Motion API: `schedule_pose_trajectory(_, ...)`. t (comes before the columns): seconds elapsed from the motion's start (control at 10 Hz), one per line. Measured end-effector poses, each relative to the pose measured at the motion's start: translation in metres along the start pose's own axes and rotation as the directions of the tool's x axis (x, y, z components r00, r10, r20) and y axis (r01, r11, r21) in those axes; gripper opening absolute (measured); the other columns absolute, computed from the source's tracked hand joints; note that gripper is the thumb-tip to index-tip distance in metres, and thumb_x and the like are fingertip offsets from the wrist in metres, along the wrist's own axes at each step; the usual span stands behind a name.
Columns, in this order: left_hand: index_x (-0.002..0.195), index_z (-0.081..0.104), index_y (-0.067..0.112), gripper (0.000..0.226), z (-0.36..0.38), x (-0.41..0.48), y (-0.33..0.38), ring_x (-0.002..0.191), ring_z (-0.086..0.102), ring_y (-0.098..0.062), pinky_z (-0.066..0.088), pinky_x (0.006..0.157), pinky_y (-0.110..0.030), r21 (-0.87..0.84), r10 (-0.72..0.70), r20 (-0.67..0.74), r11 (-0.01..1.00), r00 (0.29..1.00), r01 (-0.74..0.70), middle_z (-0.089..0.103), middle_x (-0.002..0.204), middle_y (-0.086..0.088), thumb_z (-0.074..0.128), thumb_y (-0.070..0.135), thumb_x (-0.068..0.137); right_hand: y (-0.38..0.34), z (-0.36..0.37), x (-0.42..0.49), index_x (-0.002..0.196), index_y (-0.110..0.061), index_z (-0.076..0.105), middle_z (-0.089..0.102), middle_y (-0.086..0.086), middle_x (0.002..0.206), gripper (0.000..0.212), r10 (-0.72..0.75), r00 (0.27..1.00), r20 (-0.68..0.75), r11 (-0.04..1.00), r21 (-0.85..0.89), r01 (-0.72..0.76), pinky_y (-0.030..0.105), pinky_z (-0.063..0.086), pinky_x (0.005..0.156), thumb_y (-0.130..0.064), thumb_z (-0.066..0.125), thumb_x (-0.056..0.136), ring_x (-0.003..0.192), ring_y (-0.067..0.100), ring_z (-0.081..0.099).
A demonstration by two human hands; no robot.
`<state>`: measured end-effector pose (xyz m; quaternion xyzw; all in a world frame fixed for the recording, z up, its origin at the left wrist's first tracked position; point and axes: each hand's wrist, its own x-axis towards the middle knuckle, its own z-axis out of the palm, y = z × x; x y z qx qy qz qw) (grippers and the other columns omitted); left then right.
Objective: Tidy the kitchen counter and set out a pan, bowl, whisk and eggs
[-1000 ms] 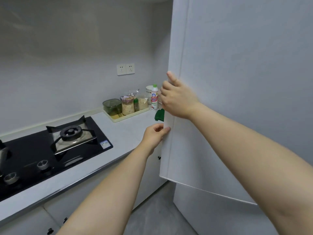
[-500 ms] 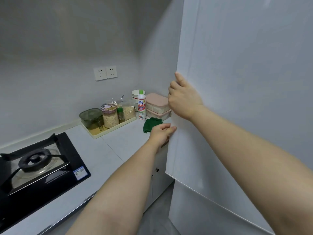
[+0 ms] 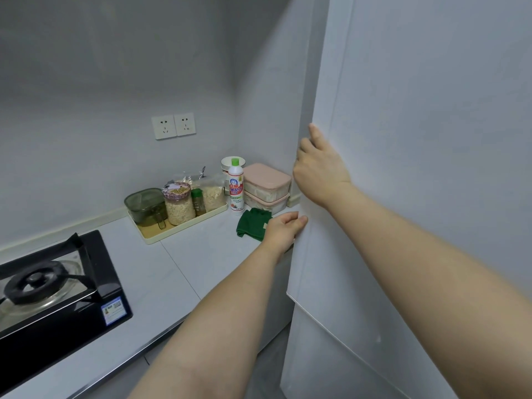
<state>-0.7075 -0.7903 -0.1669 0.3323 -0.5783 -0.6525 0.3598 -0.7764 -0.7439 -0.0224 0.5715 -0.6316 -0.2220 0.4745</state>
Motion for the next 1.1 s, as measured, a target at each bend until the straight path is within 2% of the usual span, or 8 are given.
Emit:
schedule_pose_trajectory(0.2,0.102,0.069,0.010,0.015,0.016,0.021,-0.003,0.076,0.063,-0.008,0.051,0.081,-0.028,0.008,0.019,0.023,1.000,1.000,-0.019,0.069,0.086,0.002,0.060,0.014,0.092,0.014,0.015,0.004,0.101,-0.023,0.071,0.068,-0.001,0.097,0.027,0.007,1.000,-0.028,1.000,0.012,-0.007,0.048,0.013,0.118,-0.017,0.048,0.089,0.109,0.024,0.052)
schedule_pose_trajectory(0.3,0.107,0.069,0.010,0.019,0.025,0.031,-0.004,0.083,0.063,-0.012,0.051,0.088,-0.031,0.021,0.019,0.011,1.000,1.000,-0.019,0.070,0.094,-0.001,0.060,0.016,0.091,0.021,0.024,0.009,0.114,-0.012,0.065,0.064,0.009,0.111,0.033,-0.024,0.998,0.055,0.998,0.064,0.021,0.051,0.000,0.116,-0.009,0.039,0.093,0.118,0.032,0.043)
schedule_pose_trajectory(0.5,0.104,0.068,0.013,0.016,0.033,0.047,-0.010,0.086,0.060,-0.015,0.050,0.092,-0.035,0.017,0.000,-0.005,1.000,1.000,0.000,0.068,0.096,-0.003,0.060,0.017,0.091,0.026,0.034,0.013,0.112,-0.011,0.065,0.064,0.010,0.110,0.030,-0.028,0.997,0.066,0.992,0.128,0.019,0.050,-0.002,0.116,-0.008,0.041,0.094,0.119,0.033,0.042)
schedule_pose_trajectory(0.6,0.110,0.066,0.006,0.020,0.033,0.047,-0.009,0.082,0.061,-0.012,0.050,0.089,-0.030,-0.042,-0.018,0.018,0.999,1.000,0.019,0.067,0.091,0.000,0.057,0.013,0.094,0.024,0.035,0.014,0.110,-0.015,0.066,0.065,0.006,0.106,0.029,-0.030,0.999,0.044,0.989,0.143,0.023,0.050,-0.001,0.117,-0.009,0.042,0.093,0.118,0.033,0.044)
schedule_pose_trajectory(0.8,0.106,0.069,0.010,0.018,0.045,0.038,-0.011,0.075,0.061,-0.007,0.049,0.075,-0.022,-0.052,0.017,-0.106,0.998,0.994,-0.023,0.068,0.088,0.002,0.056,0.016,0.094,0.024,0.038,0.018,0.112,-0.015,0.065,0.066,0.007,0.109,0.030,-0.028,0.999,0.015,0.986,0.168,0.025,0.051,-0.001,0.116,-0.010,0.042,0.094,0.122,0.035,0.042)
schedule_pose_trajectory(0.9,0.107,0.069,0.006,0.024,0.049,0.029,-0.010,0.085,0.059,-0.011,0.049,0.087,-0.031,-0.011,-0.016,-0.175,1.000,0.984,0.014,0.069,0.097,-0.004,0.059,0.021,0.093,0.023,0.038,0.016,0.116,-0.016,0.063,0.065,0.008,0.117,0.030,-0.074,0.996,0.042,0.985,0.158,0.066,0.051,0.002,0.116,-0.013,0.041,0.095,0.126,0.036,0.041)
schedule_pose_trajectory(1.0,0.099,0.068,0.004,0.024,0.041,0.009,-0.002,0.089,0.061,-0.017,0.046,0.087,-0.031,0.170,0.027,-0.264,0.985,0.964,0.019,0.067,0.095,-0.005,0.054,0.023,0.095,0.022,0.036,0.013,0.113,-0.019,0.064,0.065,0.004,0.115,0.029,-0.092,0.993,0.070,0.984,0.161,0.080,0.051,0.004,0.117,-0.016,0.043,0.094,0.124,0.033,0.043)
schedule_pose_trajectory(1.1,0.105,0.066,0.005,0.028,0.020,-0.028,0.018,0.099,0.059,-0.026,0.044,0.083,-0.030,0.445,0.183,-0.353,0.896,0.917,-0.008,0.066,0.101,-0.009,0.045,0.022,0.099,0.005,0.025,0.004,0.118,-0.017,0.058,0.058,0.007,0.121,0.031,-0.104,0.990,0.090,0.956,0.285,0.075,0.049,0.012,0.114,-0.019,0.044,0.091,0.120,0.028,0.045)
